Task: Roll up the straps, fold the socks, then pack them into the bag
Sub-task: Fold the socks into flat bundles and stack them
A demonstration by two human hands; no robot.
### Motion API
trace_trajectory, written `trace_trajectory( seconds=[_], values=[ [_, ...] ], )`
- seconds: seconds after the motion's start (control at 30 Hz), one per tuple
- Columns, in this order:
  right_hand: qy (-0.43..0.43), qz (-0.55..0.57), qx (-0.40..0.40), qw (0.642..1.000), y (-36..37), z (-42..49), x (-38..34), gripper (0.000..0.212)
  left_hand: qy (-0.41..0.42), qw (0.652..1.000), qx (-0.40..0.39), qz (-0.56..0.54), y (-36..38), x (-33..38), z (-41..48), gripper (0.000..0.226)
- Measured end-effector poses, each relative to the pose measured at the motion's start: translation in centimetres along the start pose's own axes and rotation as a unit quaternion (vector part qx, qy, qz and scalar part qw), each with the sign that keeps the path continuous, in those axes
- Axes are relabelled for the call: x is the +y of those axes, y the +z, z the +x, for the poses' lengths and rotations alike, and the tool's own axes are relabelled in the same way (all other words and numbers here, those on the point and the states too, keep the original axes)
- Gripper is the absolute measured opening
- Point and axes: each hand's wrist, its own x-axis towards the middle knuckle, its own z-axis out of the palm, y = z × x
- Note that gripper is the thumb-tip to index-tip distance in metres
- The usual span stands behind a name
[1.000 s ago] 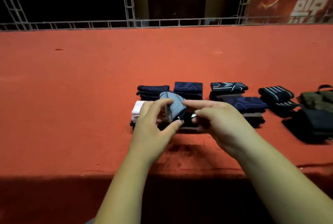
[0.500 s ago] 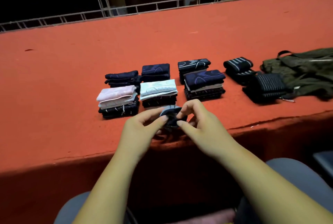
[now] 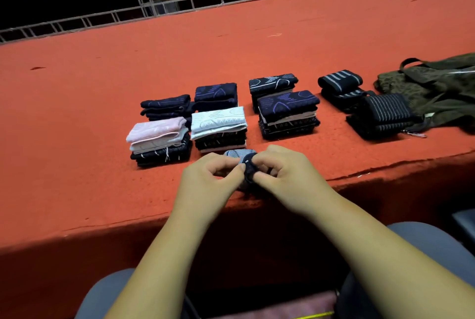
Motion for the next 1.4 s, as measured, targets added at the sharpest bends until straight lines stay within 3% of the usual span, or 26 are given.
trace_trajectory(
  seconds=[0.13, 0.23, 0.33, 0.43, 0.57, 0.77, 0.87, 0.97, 1.0, 1.07, 1.13, 1.27, 1.33, 1.4],
  values=[
    [-0.008, 0.013, -0.014, 1.000, -0.3, 0.0, -0.1, 0.006, -0.041, 0.999, 0.011, -0.027, -0.2, 0.1, 0.3, 0.017],
    [0.040, 0.150, 0.007, 0.988, -0.5, 0.0, -0.3, 0.014, -0.090, 0.992, 0.052, -0.078, -0.7, -0.2, 1.0, 0.020],
    [0.110, 0.335, 0.062, 0.934, -0.6, 0.1, -1.3, 0.017, -0.135, 0.976, 0.097, -0.142, -1.4, -0.6, 1.7, 0.023],
    [0.133, 0.425, 0.122, 0.887, -1.3, 0.4, -1.7, 0.012, -0.148, 0.954, 0.135, -0.224, -2.4, -0.1, 2.3, 0.033],
    [0.164, 0.490, 0.157, 0.841, -1.8, 0.6, -1.5, 0.012, -0.184, 0.909, 0.189, -0.323, -3.5, -0.1, 2.8, 0.028],
    [0.215, 0.554, 0.220, 0.774, -3.4, 1.3, -0.2, 0.019, -0.205, 0.836, 0.209, -0.464, -6.9, -2.2, 4.0, 0.019],
    [0.205, 0.514, 0.213, 0.805, -3.3, 1.0, 0.5, 0.018, -0.191, 0.840, 0.224, -0.456, -6.8, -2.0, 3.6, 0.019],
    [0.124, 0.344, 0.153, 0.918, -3.3, 0.2, -0.1, 0.012, -0.166, 0.882, 0.221, -0.382, -5.9, -0.6, 2.8, 0.016],
    [0.100, 0.298, 0.132, 0.940, -3.3, -0.1, -0.3, 0.010, -0.155, 0.902, 0.204, -0.347, -5.8, -0.5, 2.6, 0.017],
    [0.080, 0.275, 0.090, 0.954, -3.4, -0.5, -0.6, 0.014, -0.111, 0.957, 0.153, -0.221, -6.2, -0.8, 2.3, 0.017],
    [0.068, 0.223, 0.042, 0.972, -3.6, -0.9, -0.8, 0.023, -0.057, 0.990, 0.090, -0.092, -6.4, -1.6, 1.8, 0.020],
    [0.092, 0.139, -0.005, 0.986, -3.6, -1.3, -0.3, 0.059, 0.000, 0.997, 0.049, -0.059, -6.6, -2.0, 1.0, 0.018],
    [0.100, 0.129, 0.016, 0.986, -3.7, -1.4, -0.4, 0.076, 0.030, 0.998, 0.026, -0.039, -7.3, -2.3, 1.0, 0.010],
    [0.126, 0.124, 0.052, 0.983, -3.7, -1.3, -0.3, 0.079, 0.068, 0.997, -0.033, -0.005, -8.4, -2.6, 0.9, 0.007]
  ],
)
